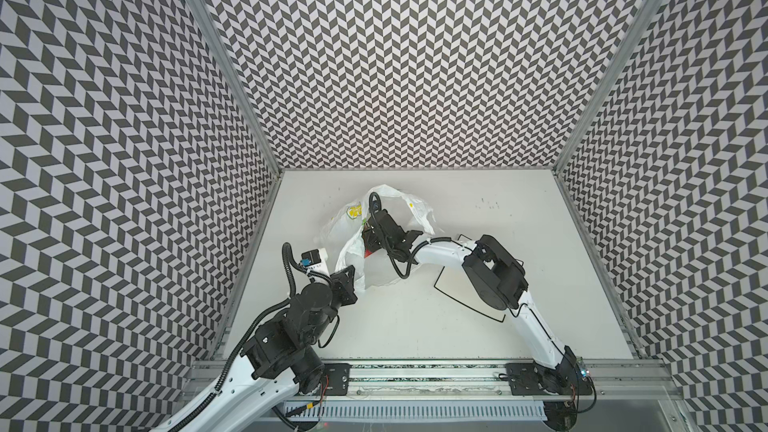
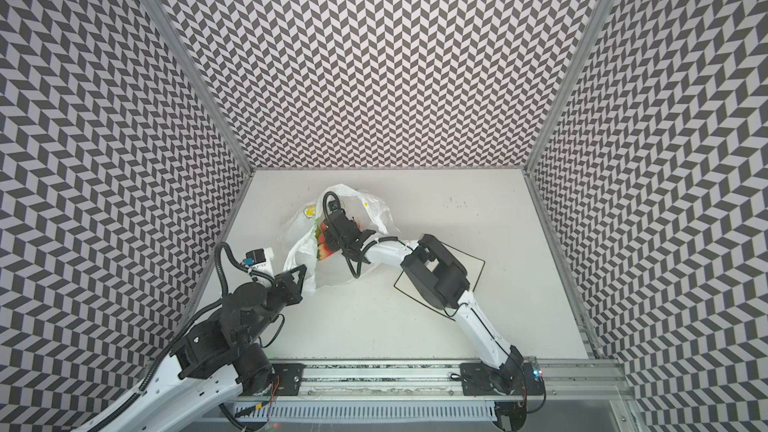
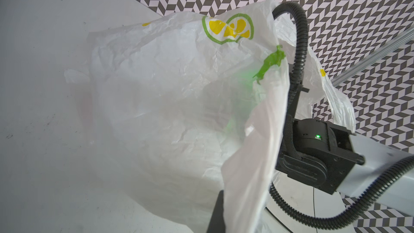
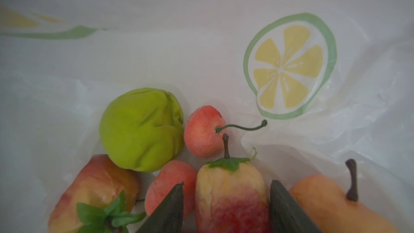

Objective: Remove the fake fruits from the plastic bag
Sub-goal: 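Reach the right gripper into the bag and grasp the red-yellow fake fruit, then lift the fruit out and lower it onto the white tray with the right gripper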

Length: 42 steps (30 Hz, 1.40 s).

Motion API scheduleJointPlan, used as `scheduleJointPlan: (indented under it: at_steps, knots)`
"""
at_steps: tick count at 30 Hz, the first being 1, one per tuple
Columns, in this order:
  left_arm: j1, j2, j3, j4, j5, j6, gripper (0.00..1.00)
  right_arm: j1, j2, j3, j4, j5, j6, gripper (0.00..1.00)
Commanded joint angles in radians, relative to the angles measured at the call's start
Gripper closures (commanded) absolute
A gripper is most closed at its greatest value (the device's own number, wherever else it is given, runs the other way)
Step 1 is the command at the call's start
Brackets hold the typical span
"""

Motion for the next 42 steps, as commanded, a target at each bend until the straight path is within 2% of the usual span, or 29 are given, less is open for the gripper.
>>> scheduleJointPlan:
  at_steps: [1,11,16,21,29,36,42]
  knots:
    - [-0.004,-0.002,0.041,-0.022,-0.040,0.002,1.00,0.000,0.047,0.056,-0.036,0.010,-0.022,0.39]
    - [-0.004,0.000,0.047,-0.022,-0.046,0.007,1.00,-0.001,0.138,0.166,-0.112,0.033,-0.026,0.36]
    - [-0.003,-0.001,0.046,-0.025,-0.049,0.007,1.00,0.000,0.119,0.172,-0.112,0.022,-0.021,0.47]
    - [-0.003,-0.002,0.032,0.001,-0.049,0.005,1.00,0.001,0.014,0.122,-0.078,-0.037,-0.016,0.58]
    - [-0.004,0.013,0.015,0.070,-0.063,0.001,1.00,0.003,-0.192,-0.075,0.019,-0.175,0.077,0.58]
    - [-0.003,0.045,-0.011,0.163,-0.068,0.003,1.00,0.003,-0.334,-0.203,0.036,-0.285,0.168,0.58]
    - [-0.003,0.067,-0.022,0.222,-0.077,0.007,1.00,0.006,-0.493,-0.343,0.061,-0.341,0.194,0.59]
